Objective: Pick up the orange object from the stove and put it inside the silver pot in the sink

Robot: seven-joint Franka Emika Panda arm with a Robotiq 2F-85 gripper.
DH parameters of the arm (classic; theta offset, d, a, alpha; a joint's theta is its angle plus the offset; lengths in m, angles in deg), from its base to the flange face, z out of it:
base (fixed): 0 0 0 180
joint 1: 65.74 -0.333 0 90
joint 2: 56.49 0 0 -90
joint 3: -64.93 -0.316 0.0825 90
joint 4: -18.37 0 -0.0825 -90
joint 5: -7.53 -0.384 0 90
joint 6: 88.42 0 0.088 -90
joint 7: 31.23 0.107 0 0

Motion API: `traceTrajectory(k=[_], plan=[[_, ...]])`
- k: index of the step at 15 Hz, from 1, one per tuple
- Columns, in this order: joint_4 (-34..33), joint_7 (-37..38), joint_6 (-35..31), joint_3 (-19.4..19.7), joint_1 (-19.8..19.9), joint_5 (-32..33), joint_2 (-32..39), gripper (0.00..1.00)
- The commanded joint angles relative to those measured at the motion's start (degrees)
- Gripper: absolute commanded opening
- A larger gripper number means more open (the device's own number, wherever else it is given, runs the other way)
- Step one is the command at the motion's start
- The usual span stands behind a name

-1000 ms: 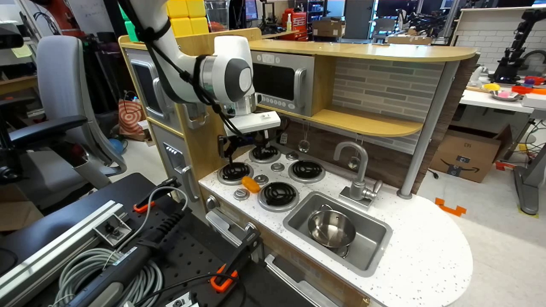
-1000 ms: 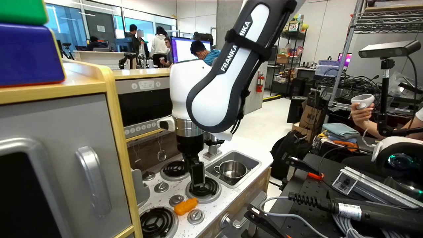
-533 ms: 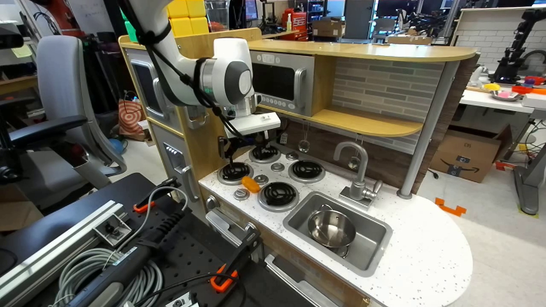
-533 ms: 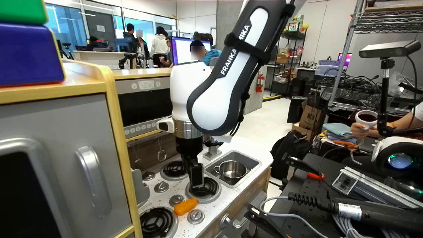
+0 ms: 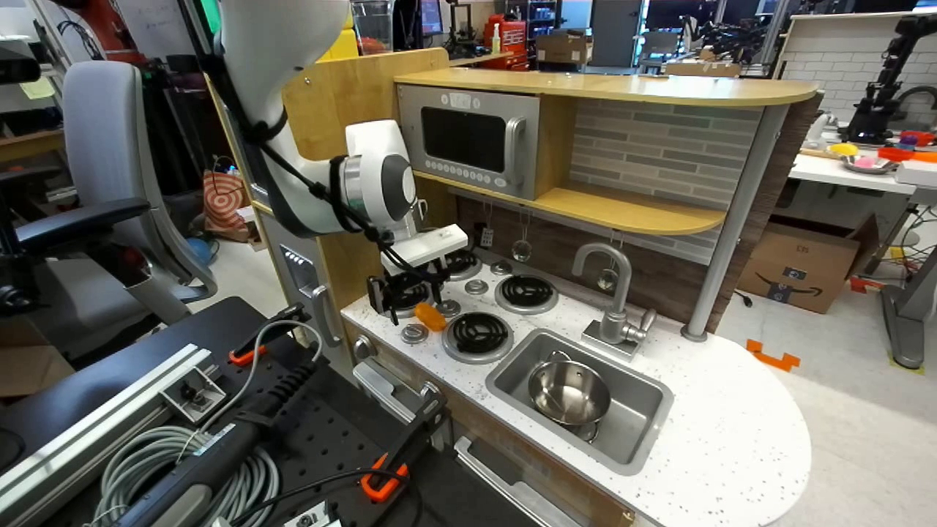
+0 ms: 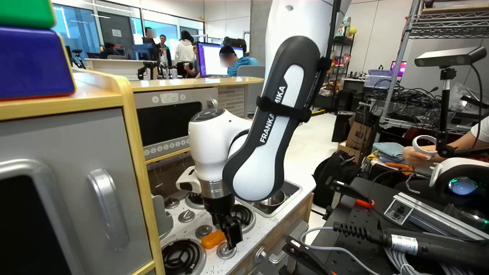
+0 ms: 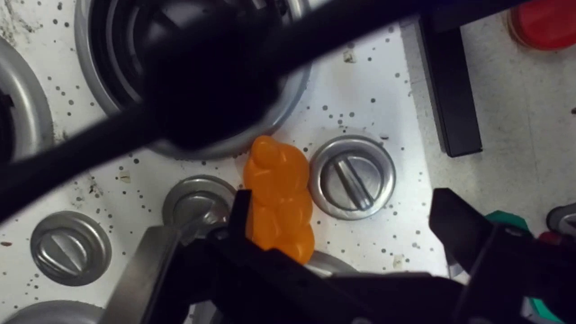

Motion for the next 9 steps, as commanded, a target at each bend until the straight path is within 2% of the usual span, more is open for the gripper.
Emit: traceTrajectory(k=[1, 4, 9], plan=[[-3.3, 1.9, -3.2, 3.5, -4.1, 4.8, 3.2, 1.00], [-5.2, 2.4, -4.5, 3.2, -3.3, 5.7, 4.3, 1.00], [-9.0, 1.4, -2.5, 1.8, -0.5, 3.7, 6.7, 1.00]])
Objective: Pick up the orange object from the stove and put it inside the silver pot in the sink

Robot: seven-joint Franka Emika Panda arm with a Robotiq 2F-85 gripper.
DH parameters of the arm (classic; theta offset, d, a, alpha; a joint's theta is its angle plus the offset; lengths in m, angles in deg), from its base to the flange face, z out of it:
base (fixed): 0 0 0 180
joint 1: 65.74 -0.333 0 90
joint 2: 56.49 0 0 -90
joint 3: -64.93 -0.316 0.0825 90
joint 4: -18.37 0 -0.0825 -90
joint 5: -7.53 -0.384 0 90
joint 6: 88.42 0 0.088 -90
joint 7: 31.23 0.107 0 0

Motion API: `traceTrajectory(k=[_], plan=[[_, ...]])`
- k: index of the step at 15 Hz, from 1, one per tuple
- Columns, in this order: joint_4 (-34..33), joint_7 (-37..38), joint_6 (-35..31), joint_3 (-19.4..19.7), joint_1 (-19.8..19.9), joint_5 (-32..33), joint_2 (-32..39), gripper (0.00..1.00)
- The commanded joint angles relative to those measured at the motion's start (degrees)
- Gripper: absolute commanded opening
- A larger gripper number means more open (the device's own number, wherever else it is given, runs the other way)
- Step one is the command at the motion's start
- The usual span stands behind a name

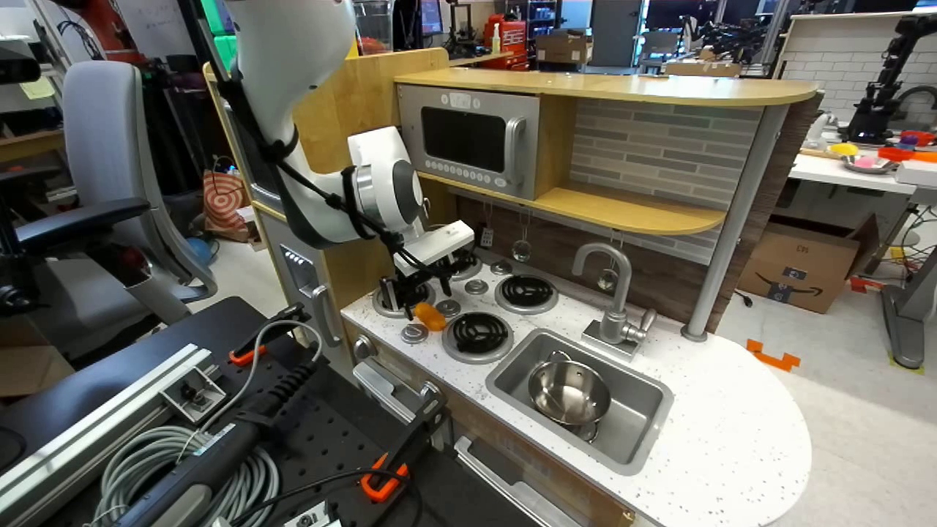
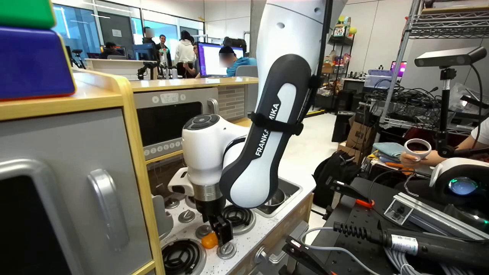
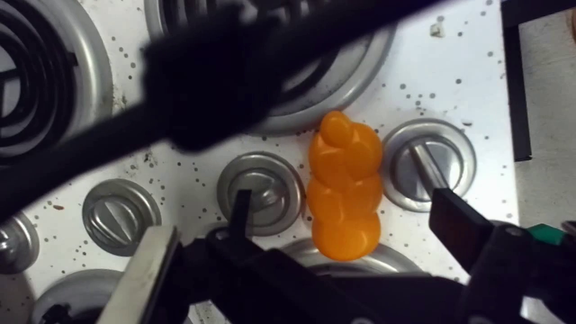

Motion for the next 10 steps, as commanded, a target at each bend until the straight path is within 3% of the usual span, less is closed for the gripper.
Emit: traceTrajectory(k=[1, 3, 4, 6, 10], plan=[[-4.2, -0.2, 0.9, -1.1, 2.2, -0.3, 3.4, 1.00], [-5.0, -0.9, 2.0, -2.5, 3.6, -1.3, 4.7, 1.00], [-5.4, -1.2, 2.2, -3.1, 4.1, -1.6, 5.3, 0.75], [-5.5, -2.0, 3.2, -5.2, 5.7, -2.6, 6.1, 0.68], [-5.5, -2.0, 4.0, -7.2, 7.6, -4.9, 5.9, 0.37]])
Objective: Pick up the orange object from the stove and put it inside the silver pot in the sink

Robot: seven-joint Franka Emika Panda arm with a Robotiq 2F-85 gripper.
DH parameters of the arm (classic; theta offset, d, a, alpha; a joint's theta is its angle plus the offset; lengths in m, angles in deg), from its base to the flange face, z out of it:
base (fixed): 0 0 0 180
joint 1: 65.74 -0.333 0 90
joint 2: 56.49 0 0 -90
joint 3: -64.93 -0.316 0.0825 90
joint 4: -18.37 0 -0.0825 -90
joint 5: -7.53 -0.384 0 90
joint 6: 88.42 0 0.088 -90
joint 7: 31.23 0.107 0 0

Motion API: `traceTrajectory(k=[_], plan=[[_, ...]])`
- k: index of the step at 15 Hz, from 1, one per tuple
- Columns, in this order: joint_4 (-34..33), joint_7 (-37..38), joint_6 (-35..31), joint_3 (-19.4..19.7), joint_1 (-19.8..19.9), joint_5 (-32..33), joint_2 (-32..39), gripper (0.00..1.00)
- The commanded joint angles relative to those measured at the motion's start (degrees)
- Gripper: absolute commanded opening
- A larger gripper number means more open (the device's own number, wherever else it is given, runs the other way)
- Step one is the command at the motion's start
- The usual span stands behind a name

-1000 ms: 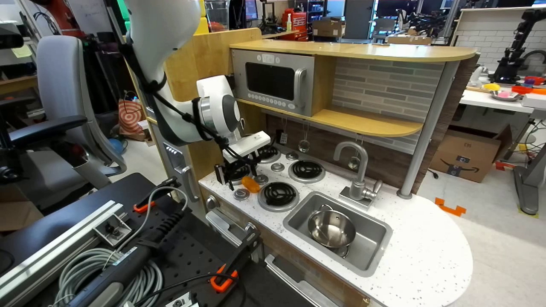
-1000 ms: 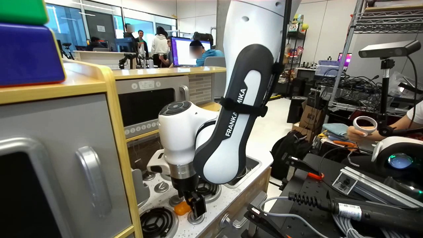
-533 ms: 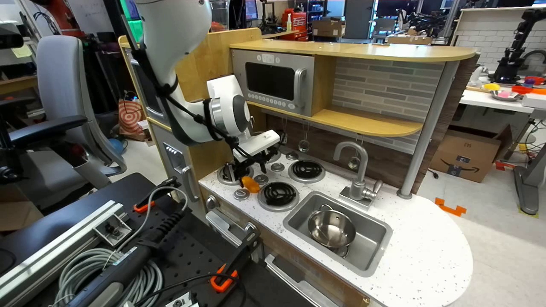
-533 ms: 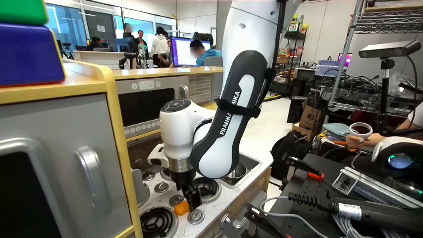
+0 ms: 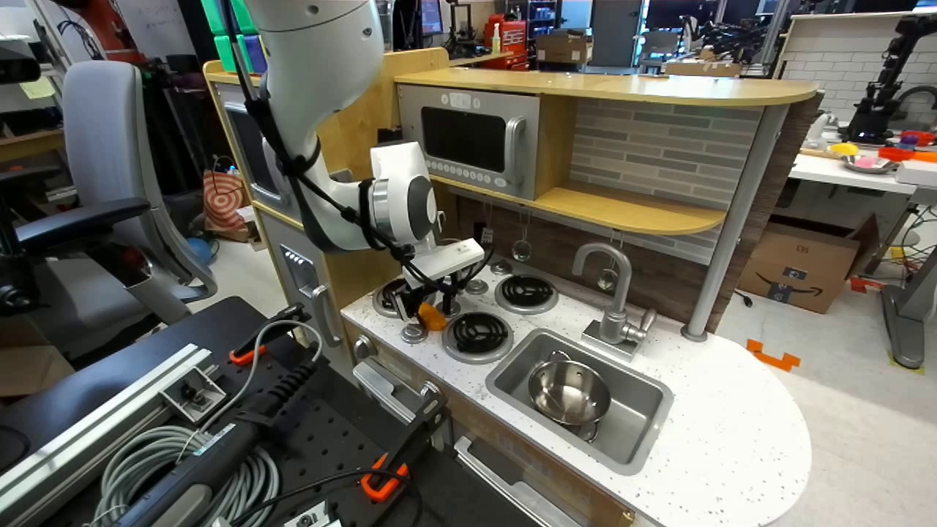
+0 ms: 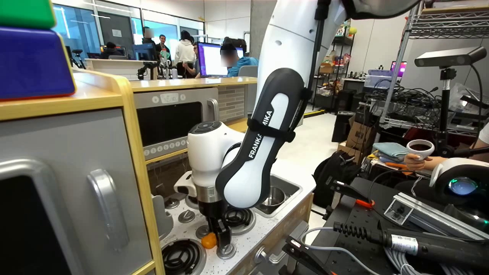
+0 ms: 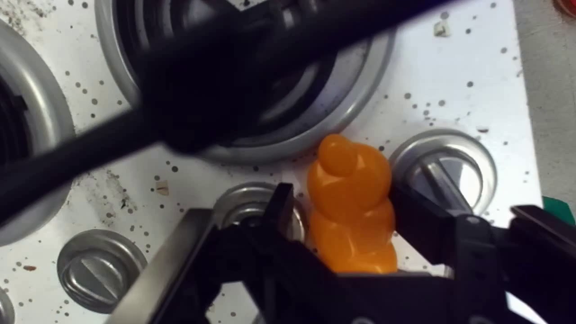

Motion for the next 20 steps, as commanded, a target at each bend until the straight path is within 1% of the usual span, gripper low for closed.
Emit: traceTrajectory(k=[1, 2, 5, 7, 9, 13, 14, 15, 17, 19, 20], plan=[[-0.8, -1.5, 1.0, -2.7, 2.1, -3.3, 1.3, 0.30], [0.0, -1.2, -0.2, -2.7, 2.5, -3.9, 0.8, 0.21], [3.2, -1.1, -3.1, -3.8, 6.0, -6.8, -1.1, 0.20], [6.6, 0.7, -8.1, -2.7, 8.2, -8.2, -3.1, 0.19], [10.3, 3.1, -14.0, -1.9, 10.5, -9.4, -4.5, 0.05], [18.1, 9.4, -28.0, 1.2, 12.5, -9.4, -7.5, 0.07], [18.5, 10.4, -30.0, 2.6, 12.8, -9.5, -7.2, 0.07], [19.9, 11.7, -31.8, 5.0, 12.6, -9.9, -8.2, 0.07], [20.6, 13.2, -33.9, 8.4, 13.4, -10.7, -8.6, 0.07], [20.2, 14.4, -33.4, 10.1, 15.8, -11.4, -9.3, 0.07], [20.1, 15.1, -32.6, 10.7, 16.3, -11.8, -9.6, 0.07]])
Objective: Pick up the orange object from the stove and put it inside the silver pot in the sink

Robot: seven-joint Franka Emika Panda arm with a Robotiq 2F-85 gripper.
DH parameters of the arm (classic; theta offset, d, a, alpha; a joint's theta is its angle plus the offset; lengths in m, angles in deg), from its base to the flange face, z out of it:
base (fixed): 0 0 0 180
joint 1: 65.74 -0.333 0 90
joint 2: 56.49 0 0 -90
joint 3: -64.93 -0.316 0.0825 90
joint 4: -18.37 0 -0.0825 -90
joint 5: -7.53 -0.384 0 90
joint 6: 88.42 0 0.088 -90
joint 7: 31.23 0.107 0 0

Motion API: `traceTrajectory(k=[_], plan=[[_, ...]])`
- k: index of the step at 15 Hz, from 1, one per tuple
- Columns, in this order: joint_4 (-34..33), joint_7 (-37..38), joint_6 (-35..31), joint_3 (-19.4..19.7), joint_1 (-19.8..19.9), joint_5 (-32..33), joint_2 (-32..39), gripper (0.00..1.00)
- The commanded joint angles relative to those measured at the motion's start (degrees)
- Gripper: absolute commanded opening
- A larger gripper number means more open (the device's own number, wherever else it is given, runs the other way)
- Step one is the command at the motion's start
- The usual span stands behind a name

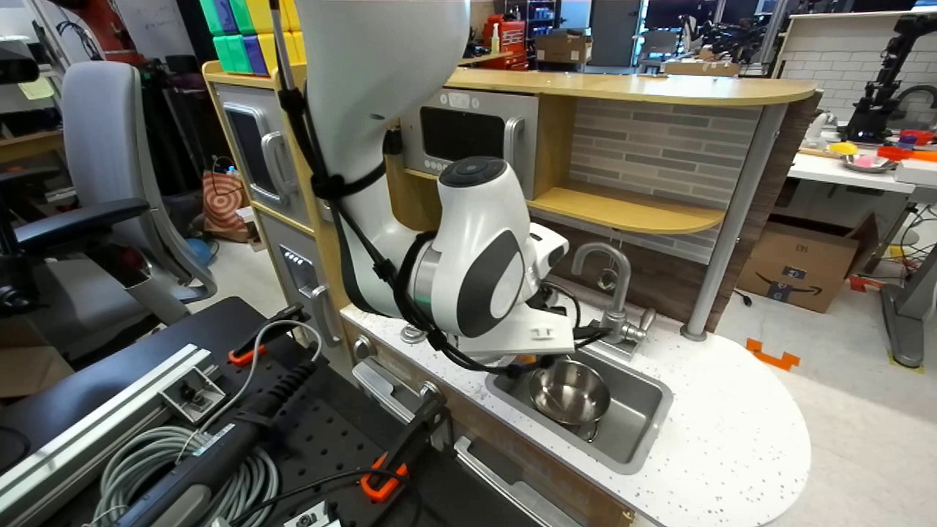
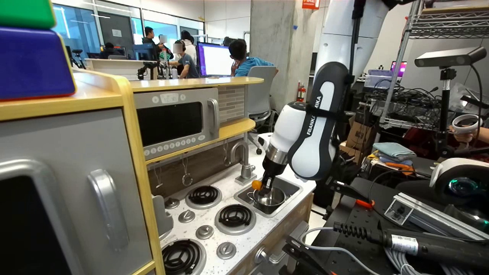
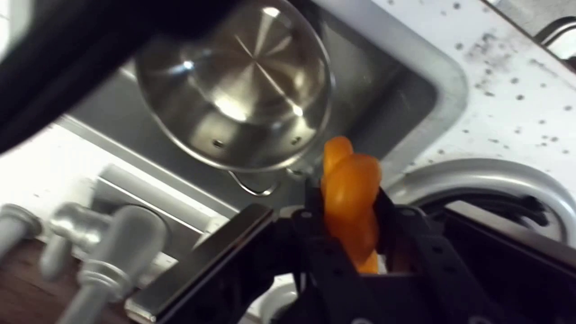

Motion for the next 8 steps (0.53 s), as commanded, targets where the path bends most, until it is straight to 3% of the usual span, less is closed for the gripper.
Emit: traceTrajectory(k=[1, 5, 8], plan=[[1.0, 2.6, 0.6, 2.0, 1.9, -2.7, -2.0, 0.07], [-1.8, 6.7, 4.8, 2.1, 2.8, -6.9, -0.2, 0.07], [-7.1, 12.4, 8.9, 2.0, 1.3, -13.2, 4.4, 0.07]])
